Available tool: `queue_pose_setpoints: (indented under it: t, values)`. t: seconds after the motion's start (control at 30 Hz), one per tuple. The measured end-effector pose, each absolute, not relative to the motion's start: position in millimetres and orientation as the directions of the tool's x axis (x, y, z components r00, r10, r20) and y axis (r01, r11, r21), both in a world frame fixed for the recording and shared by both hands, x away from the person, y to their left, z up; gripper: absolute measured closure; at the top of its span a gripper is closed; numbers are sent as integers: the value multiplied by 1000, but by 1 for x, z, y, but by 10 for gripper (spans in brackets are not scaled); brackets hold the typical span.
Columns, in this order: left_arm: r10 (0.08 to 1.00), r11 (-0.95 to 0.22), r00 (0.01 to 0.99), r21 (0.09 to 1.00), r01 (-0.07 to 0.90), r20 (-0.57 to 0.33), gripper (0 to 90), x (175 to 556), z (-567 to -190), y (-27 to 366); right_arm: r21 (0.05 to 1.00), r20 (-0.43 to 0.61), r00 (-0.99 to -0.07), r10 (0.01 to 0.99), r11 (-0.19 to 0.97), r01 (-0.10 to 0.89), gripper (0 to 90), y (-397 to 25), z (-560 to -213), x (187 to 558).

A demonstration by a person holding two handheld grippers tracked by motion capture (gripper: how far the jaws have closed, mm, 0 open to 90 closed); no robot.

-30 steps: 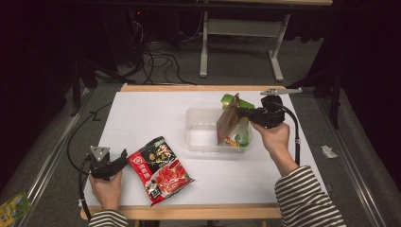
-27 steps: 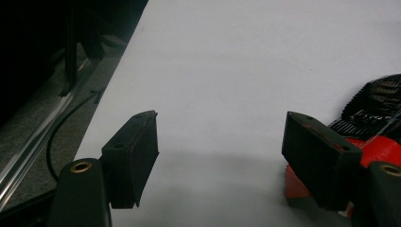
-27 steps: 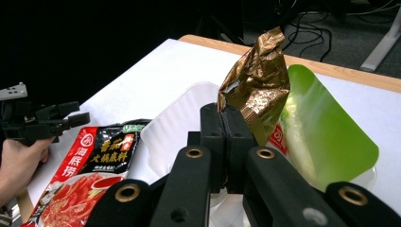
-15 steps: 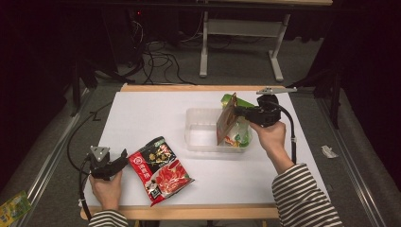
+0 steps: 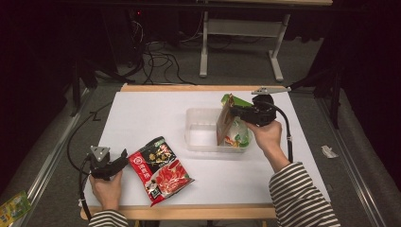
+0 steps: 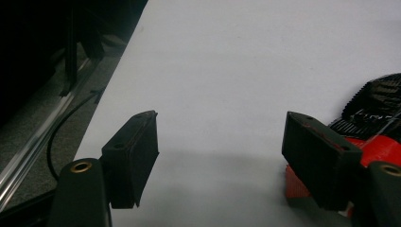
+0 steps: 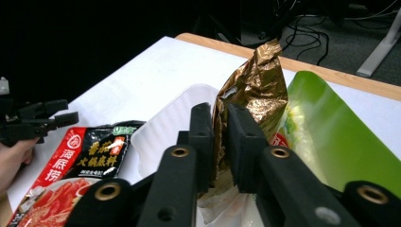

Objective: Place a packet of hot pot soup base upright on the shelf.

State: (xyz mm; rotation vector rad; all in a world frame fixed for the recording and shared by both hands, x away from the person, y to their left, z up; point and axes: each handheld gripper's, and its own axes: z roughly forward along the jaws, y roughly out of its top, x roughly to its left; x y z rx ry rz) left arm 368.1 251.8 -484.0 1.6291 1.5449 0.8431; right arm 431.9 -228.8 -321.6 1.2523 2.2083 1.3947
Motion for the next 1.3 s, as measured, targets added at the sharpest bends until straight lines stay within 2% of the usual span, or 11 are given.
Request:
queue_pose_setpoints:
  t: [0.3, 0.53, 1.0, 1.3]
  values:
    - [998, -16, 66, 852, 524, -21, 283, 368, -484, 252, 811, 216, -613, 760, 210, 547, 722, -222, -329, 436]
    - [998, -17, 67, 851, 525, -21, 283, 368, -484, 252, 832, 223, -615, 757, 181, 524, 642, -226, -324, 430]
    - [997, -22, 70, 851, 525, -17, 284, 368, -484, 252, 868, 144, -606, 782, 195, 458, 624, -243, -315, 413]
    - [998, -26, 67, 850, 525, -11, 285, 369, -484, 250, 879, 95, -578, 810, 205, 431, 606, -262, -324, 399]
